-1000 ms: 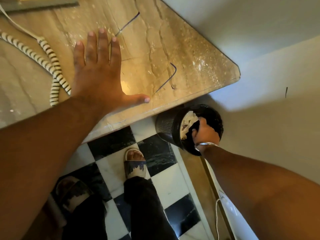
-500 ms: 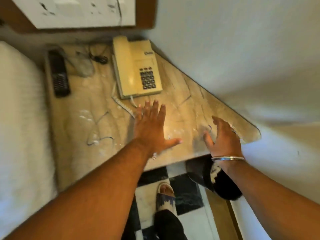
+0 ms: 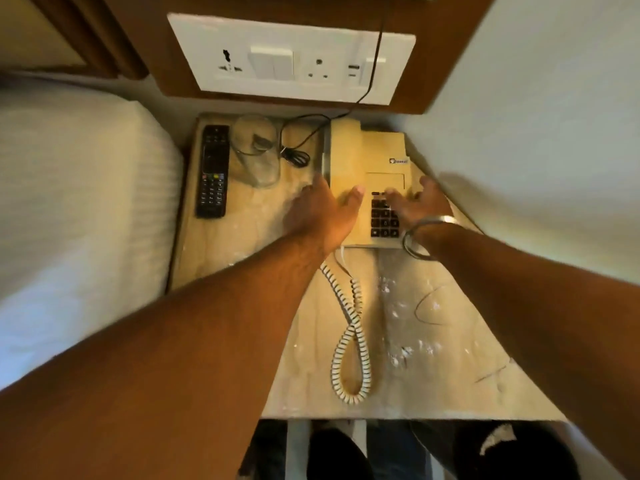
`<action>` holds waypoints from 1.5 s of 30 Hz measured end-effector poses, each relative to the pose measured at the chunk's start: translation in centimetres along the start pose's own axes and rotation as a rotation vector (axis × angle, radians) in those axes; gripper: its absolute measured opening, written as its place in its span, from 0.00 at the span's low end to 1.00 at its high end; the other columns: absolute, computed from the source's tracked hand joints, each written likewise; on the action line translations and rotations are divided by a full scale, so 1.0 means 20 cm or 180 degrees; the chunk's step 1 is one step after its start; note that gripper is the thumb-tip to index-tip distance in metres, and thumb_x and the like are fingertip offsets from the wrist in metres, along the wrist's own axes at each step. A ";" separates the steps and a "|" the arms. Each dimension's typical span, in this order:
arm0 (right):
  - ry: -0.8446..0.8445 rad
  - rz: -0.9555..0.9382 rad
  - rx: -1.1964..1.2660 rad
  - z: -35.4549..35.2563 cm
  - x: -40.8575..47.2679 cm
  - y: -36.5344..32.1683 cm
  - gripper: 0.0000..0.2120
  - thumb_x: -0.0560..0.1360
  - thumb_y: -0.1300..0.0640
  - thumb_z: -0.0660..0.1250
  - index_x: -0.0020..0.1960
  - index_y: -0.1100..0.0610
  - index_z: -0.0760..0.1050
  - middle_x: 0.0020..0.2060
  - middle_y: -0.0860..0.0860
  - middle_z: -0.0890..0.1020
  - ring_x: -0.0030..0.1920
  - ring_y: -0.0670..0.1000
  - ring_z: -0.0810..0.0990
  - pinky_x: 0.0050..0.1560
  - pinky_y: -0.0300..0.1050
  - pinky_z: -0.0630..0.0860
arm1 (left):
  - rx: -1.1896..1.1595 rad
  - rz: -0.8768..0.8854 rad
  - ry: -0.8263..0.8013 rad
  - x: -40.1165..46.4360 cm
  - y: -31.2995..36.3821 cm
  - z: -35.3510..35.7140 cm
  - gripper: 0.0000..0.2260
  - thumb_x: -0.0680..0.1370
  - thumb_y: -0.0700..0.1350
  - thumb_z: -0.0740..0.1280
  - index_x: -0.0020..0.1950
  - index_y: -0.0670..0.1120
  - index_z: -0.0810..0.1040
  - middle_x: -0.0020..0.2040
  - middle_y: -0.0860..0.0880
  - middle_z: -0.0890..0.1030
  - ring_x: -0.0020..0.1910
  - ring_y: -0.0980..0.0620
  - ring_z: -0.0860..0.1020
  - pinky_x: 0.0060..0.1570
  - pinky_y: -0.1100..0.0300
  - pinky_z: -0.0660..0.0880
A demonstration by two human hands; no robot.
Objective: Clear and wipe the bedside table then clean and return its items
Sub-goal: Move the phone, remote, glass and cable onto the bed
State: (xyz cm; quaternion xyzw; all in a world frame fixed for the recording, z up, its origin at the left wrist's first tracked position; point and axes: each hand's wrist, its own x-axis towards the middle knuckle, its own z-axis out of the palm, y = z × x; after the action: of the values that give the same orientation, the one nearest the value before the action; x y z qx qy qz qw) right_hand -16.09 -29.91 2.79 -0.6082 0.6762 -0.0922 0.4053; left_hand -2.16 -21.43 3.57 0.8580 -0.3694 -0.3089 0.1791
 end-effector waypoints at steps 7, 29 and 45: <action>-0.0287 0.0167 -0.0260 -0.01 0.12 -0.06 0.25 0.74 0.38 0.61 0.61 0.56 0.70 0.52 0.54 0.78 0.46 0.56 0.76 0.43 0.48 0.71 | -0.0081 -0.0215 0.0323 0.09 0.08 0.03 0.28 0.80 0.64 0.59 0.73 0.46 0.69 0.68 0.45 0.77 0.66 0.43 0.76 0.55 0.50 0.72; -0.0894 0.0497 0.0577 0.80 -1.74 -0.41 0.23 0.74 0.36 0.59 0.56 0.55 0.74 0.49 0.54 0.80 0.49 0.57 0.78 0.50 0.50 0.73 | -0.0394 -0.0517 -0.0268 -1.09 -1.32 -1.07 0.26 0.73 0.63 0.70 0.67 0.51 0.76 0.58 0.48 0.83 0.55 0.46 0.81 0.53 0.50 0.78; -0.1508 0.0322 -0.0364 1.60 -2.25 -0.73 0.19 0.79 0.44 0.55 0.61 0.56 0.72 0.57 0.59 0.78 0.53 0.60 0.78 0.42 0.43 0.66 | -0.1044 -0.0950 -0.0122 -1.30 -2.25 -1.48 0.30 0.67 0.69 0.64 0.64 0.56 0.77 0.54 0.55 0.83 0.53 0.54 0.82 0.50 0.51 0.80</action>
State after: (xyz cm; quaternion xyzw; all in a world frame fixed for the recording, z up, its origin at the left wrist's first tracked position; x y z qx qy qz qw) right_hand 12.95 18.76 10.46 -0.6002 0.5961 0.1118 0.5215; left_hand 27.14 30.13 11.91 0.8565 -0.1864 -0.4042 0.2615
